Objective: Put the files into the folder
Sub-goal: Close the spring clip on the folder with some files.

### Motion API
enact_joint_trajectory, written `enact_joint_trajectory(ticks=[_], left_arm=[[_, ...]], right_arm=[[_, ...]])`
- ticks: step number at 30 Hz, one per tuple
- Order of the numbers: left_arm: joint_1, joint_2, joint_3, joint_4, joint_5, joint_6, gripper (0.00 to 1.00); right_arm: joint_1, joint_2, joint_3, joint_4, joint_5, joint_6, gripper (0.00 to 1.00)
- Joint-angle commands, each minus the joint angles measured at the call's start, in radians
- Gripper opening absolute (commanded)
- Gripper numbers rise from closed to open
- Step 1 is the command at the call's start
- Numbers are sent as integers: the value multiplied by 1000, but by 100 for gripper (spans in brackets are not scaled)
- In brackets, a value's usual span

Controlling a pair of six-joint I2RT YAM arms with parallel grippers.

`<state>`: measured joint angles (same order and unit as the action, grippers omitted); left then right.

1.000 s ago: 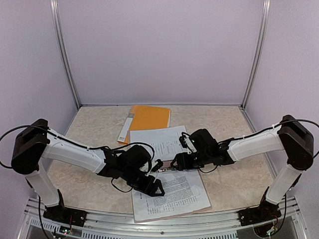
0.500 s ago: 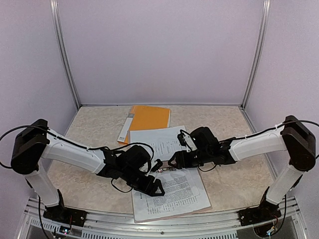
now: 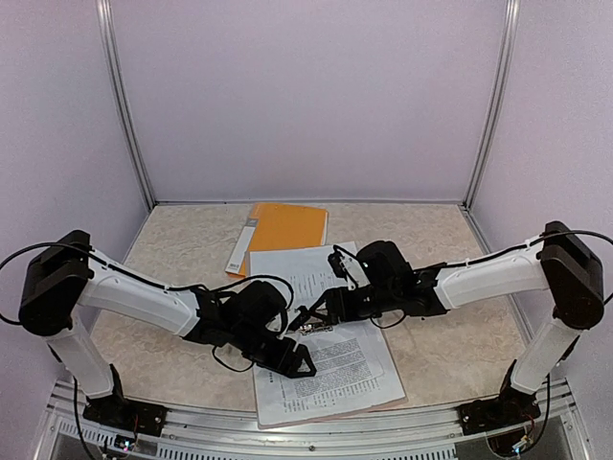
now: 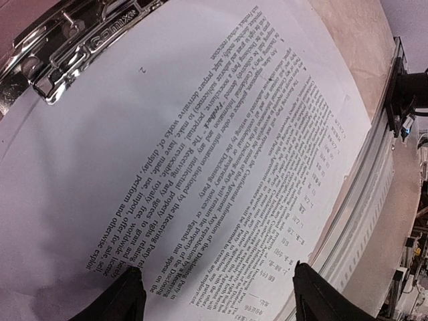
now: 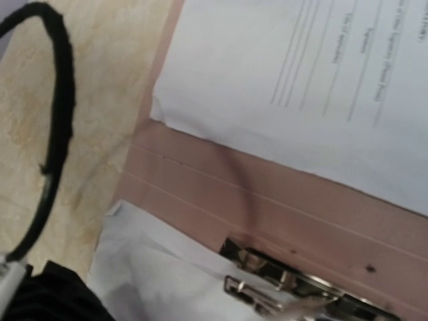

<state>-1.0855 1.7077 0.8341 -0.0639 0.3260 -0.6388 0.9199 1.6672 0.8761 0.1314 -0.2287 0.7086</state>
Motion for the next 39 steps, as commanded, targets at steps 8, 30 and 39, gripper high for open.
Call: enact_joint_trajectory(ticks=[8, 30, 39], left_arm=[[8, -21, -68, -19, -50, -39, 73], [10, -43, 82, -100, -119, 8, 74], [21, -126, 84, -159, -175, -7, 75]], right_arm=[[20, 59, 41, 46, -38, 7, 61], [-8, -165, -71, -106, 114, -42, 62], [-8, -218, -174, -99, 141, -21, 61]])
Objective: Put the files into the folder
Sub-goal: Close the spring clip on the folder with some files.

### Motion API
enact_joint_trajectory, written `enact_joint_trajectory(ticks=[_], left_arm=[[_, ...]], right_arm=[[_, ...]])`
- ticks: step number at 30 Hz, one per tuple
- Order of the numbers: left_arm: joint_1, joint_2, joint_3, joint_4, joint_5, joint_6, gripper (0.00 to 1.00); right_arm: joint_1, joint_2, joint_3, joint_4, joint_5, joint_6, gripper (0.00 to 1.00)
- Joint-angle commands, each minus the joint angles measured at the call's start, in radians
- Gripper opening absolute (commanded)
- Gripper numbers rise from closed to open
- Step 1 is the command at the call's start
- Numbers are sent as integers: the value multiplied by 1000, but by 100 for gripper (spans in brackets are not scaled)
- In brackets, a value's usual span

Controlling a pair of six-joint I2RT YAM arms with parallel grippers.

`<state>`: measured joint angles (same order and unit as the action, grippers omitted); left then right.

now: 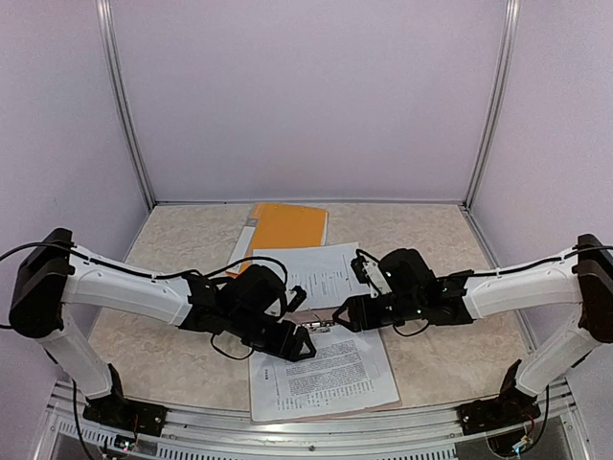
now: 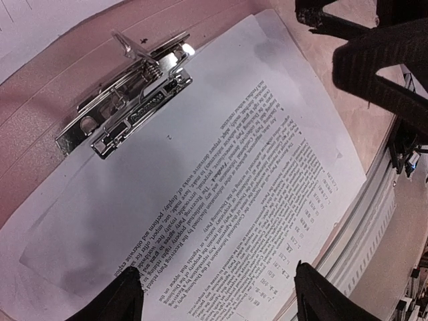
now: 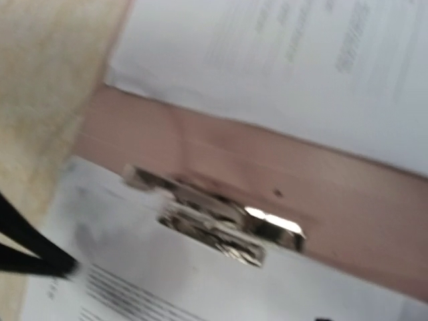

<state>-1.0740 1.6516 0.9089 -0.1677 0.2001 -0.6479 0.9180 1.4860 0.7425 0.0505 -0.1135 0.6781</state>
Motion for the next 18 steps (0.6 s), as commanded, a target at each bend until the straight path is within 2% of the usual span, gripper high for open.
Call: enact_joint_trajectory(ticks=[1, 7, 18], left_arm=[[13, -82, 4, -61, -50, -1, 74], [41, -129, -46, -47, 28, -38, 74], [50, -37, -110, 47, 69, -70, 73]], right_arm=[[-6, -39, -45, -24, 25, 6, 60], [-7, -44, -79, -15, -19, -19, 59], [-6, -18, -66, -23, -28, -36, 59]])
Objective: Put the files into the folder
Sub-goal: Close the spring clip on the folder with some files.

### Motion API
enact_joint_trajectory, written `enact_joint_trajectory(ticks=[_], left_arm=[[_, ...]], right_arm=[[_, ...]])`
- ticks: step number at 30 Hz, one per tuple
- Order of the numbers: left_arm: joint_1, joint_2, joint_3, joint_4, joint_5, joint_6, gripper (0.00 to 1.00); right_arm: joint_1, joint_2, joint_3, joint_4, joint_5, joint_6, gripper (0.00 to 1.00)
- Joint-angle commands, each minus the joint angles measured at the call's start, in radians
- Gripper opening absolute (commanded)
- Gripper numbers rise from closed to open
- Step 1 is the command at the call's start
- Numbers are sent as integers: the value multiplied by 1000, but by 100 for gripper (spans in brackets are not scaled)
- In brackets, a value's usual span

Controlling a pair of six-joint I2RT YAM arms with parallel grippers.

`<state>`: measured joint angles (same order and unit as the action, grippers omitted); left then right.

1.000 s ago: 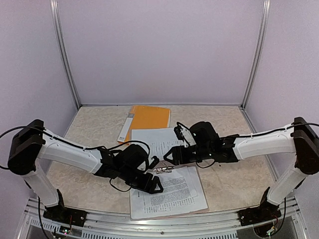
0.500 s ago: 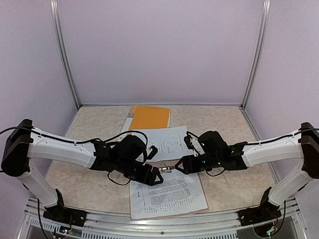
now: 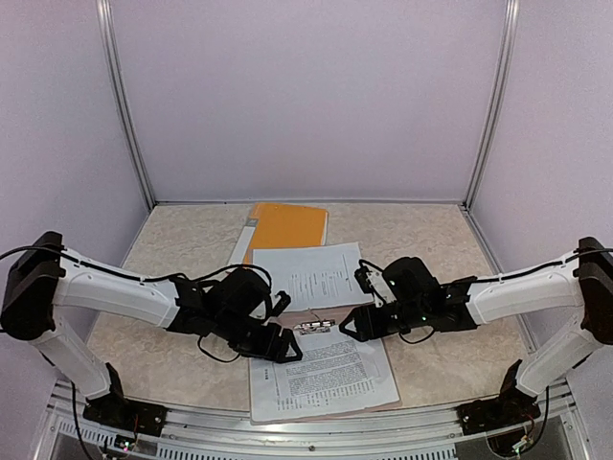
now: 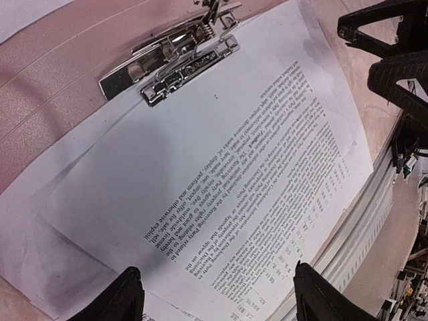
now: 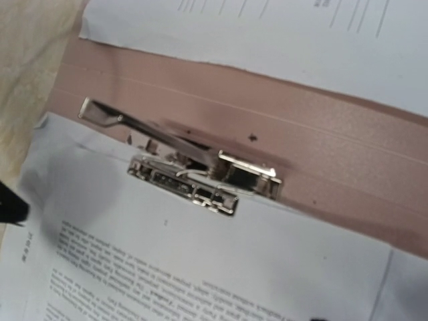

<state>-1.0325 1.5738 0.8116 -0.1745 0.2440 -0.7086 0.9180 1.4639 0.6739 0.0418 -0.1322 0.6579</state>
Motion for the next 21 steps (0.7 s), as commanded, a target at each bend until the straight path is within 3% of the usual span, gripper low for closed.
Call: enact_joint_trajectory(ticks=[1, 21], left_arm=[[10, 51, -13, 61, 27, -9, 73], [68, 113, -1, 64, 34, 20, 73]], right_arm=[[-7, 5, 2, -14, -9, -14, 59], [-6, -6, -18, -21, 2, 0, 59]])
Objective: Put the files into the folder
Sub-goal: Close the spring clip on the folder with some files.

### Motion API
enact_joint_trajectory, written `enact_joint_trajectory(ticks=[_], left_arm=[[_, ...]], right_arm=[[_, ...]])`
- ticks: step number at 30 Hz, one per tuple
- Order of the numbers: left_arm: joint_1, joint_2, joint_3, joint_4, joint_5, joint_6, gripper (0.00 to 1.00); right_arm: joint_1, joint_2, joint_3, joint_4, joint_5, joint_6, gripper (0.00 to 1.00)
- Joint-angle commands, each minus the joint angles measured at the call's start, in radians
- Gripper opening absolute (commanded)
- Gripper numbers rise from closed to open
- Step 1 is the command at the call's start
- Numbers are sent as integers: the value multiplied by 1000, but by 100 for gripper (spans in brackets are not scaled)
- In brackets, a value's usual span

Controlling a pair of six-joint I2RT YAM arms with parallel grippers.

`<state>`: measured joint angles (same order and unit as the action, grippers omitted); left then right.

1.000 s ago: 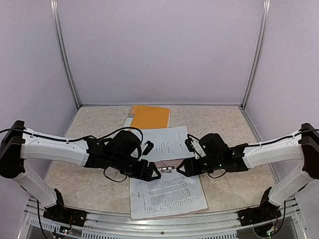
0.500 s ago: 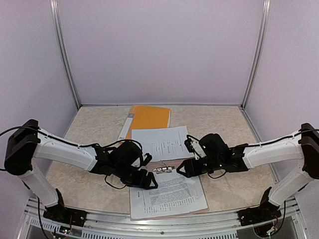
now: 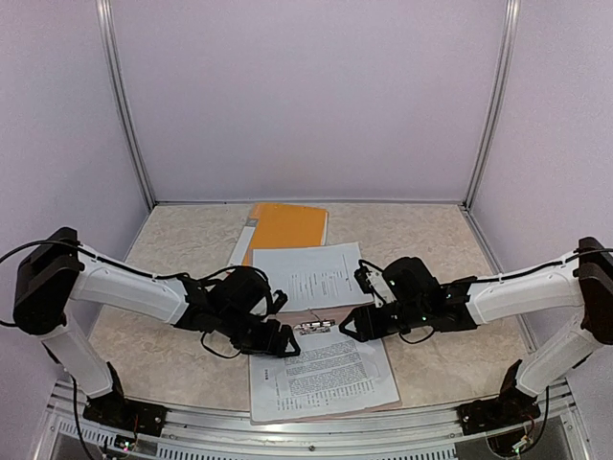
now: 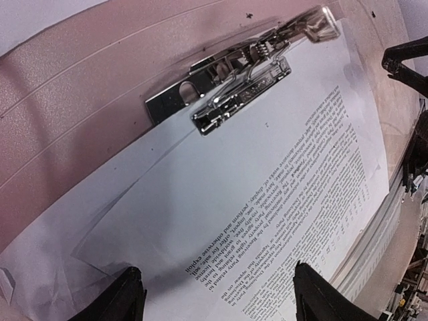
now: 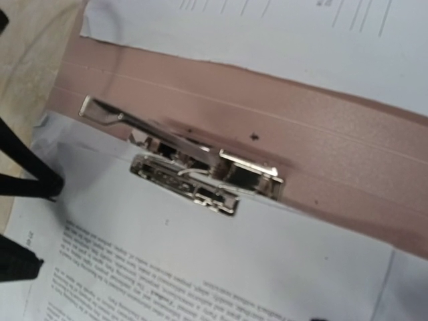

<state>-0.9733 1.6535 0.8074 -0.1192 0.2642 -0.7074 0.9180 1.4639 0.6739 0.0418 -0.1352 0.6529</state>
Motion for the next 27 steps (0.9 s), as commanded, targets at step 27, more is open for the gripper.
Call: enact_joint_trajectory(ticks=[27], left_arm=[[55, 86, 107, -36, -9, 48, 73]], right_arm=[[-5, -40, -37, -77, 85, 3, 59]])
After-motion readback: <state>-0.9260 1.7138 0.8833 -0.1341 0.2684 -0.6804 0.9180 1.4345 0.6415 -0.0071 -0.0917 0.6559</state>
